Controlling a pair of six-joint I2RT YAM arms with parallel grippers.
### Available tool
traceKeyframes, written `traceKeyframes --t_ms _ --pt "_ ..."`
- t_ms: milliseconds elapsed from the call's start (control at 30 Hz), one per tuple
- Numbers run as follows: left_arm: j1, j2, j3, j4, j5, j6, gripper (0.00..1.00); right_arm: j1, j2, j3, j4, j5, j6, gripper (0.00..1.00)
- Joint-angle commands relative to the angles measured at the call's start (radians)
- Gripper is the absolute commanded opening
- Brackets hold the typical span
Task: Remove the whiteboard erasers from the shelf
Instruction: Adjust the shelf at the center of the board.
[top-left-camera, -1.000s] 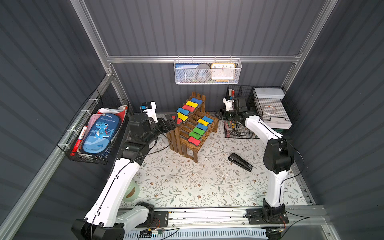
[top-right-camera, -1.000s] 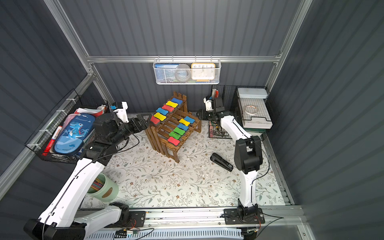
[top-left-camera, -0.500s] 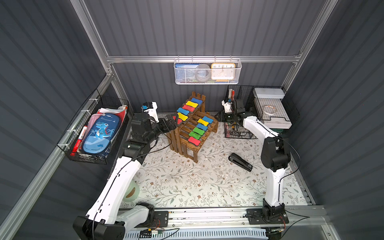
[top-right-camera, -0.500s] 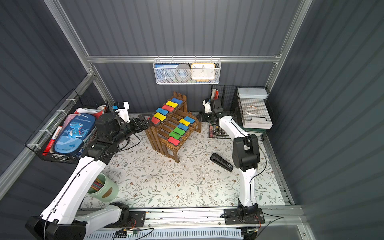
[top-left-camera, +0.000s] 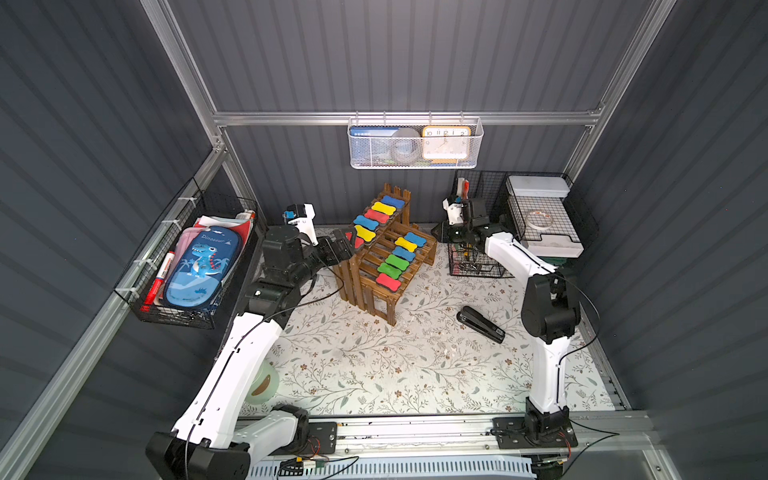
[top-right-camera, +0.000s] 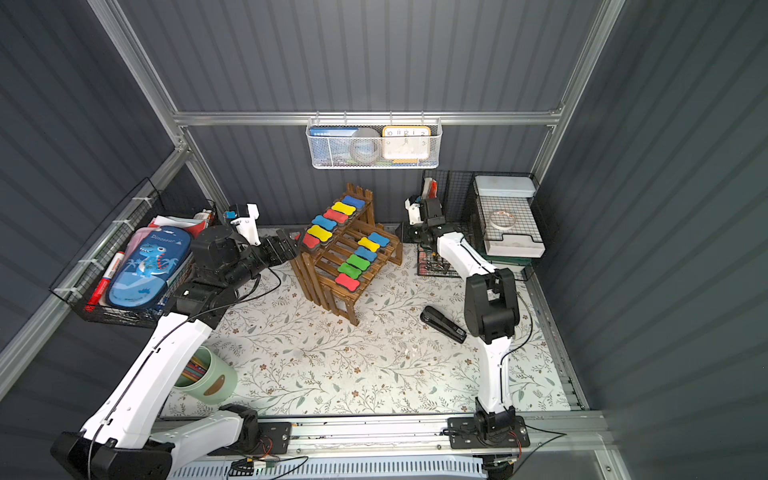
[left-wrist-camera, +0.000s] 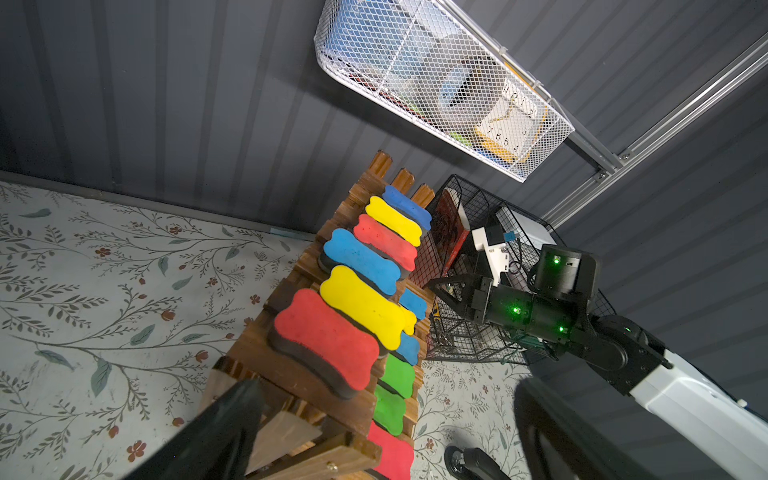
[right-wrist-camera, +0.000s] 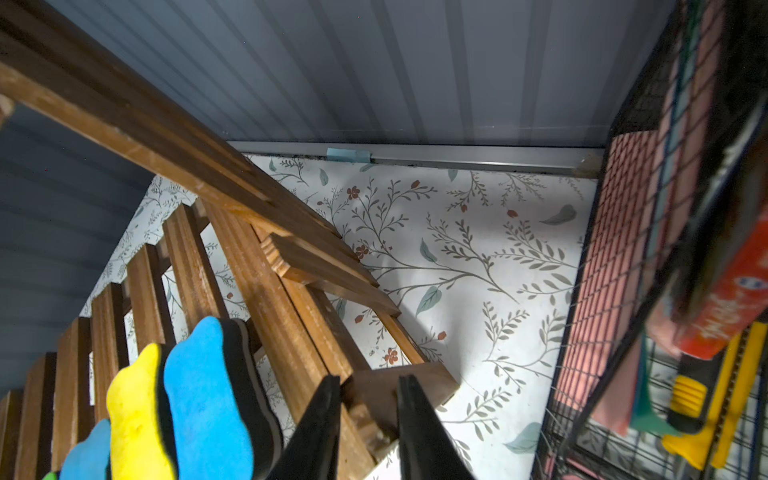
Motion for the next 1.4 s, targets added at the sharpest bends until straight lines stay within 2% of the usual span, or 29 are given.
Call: traceKeyframes --t_ms 0,267,300,467,633,800,1033,1367 --pt "-0.003 0.003 0.004 -0.017 -0.002 0.028 0.99 0.023 -0.018 -0.037 0.018 0.012 -0.004 0.23" --pt "-0.004 -0.006 0.000 -0.022 -0.009 0.031 0.99 0.050 -0.100 -0.152 0.063 0.074 0.001 0.17" --pt "-0.003 -0.009 -0.002 -0.022 -0.011 0.031 0.99 0.056 -0.116 -0.174 0.069 0.117 0.005 0.16" --pt "-0.003 -0.023 -0.003 -0.025 -0.017 0.032 0.99 0.084 -0.180 -0.256 0.082 0.183 0.012 0.11" --pt "-0.003 -0.032 0.004 -0.033 -0.026 0.034 0.99 0.127 -0.252 -0.348 0.086 0.264 0.036 0.10" --pt "-0.003 -0.045 0.006 -0.035 -0.030 0.034 0.99 0.186 -0.323 -0.427 0.080 0.395 0.066 0.09" --pt "-0.003 -0.059 0.009 -0.038 -0.034 0.034 0.99 0.247 -0.382 -0.474 0.009 0.534 0.135 0.00" --pt "-0.003 -0.080 0.001 -0.047 -0.038 0.034 0.99 0.315 -0.469 -0.562 -0.033 0.700 0.199 0.00"
